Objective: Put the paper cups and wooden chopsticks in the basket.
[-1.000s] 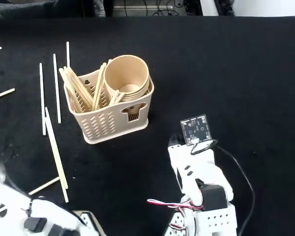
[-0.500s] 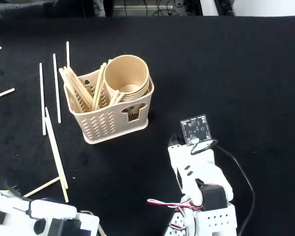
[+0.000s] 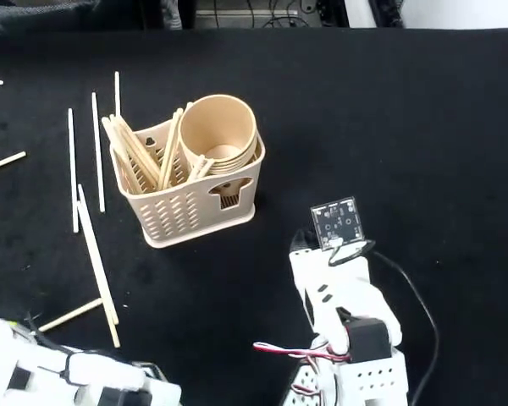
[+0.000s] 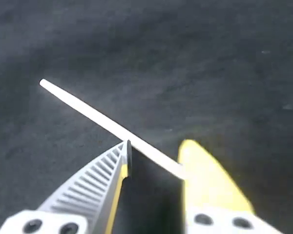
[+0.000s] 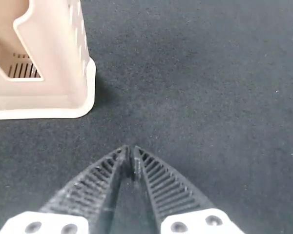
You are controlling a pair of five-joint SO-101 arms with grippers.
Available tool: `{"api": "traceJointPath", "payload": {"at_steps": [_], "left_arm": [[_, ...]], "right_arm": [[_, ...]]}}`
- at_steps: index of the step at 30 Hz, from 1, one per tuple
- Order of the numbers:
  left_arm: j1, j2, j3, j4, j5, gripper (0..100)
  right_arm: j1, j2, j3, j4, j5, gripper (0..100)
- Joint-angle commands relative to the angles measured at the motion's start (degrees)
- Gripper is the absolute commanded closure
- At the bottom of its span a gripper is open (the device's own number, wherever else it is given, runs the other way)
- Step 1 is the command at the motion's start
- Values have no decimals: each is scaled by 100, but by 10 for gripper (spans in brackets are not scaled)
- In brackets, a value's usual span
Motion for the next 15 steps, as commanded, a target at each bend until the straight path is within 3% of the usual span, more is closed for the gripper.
{"api": "traceJointPath", "payload": {"at_steps": [1,6,12,15], "left_arm": [[312,0,4,-343,97,971],[629,0,-189,-123,105,970],[1174,-9,-1525,1820,105,971],[1226,0,-1833,2321,114,959]], "right_arm": [[35,-505,-48,-70,9,985],[35,-505,-48,-70,9,985],[35,-505,-57,-70,9,985],[35,-505,-57,-62,9,985]]}}
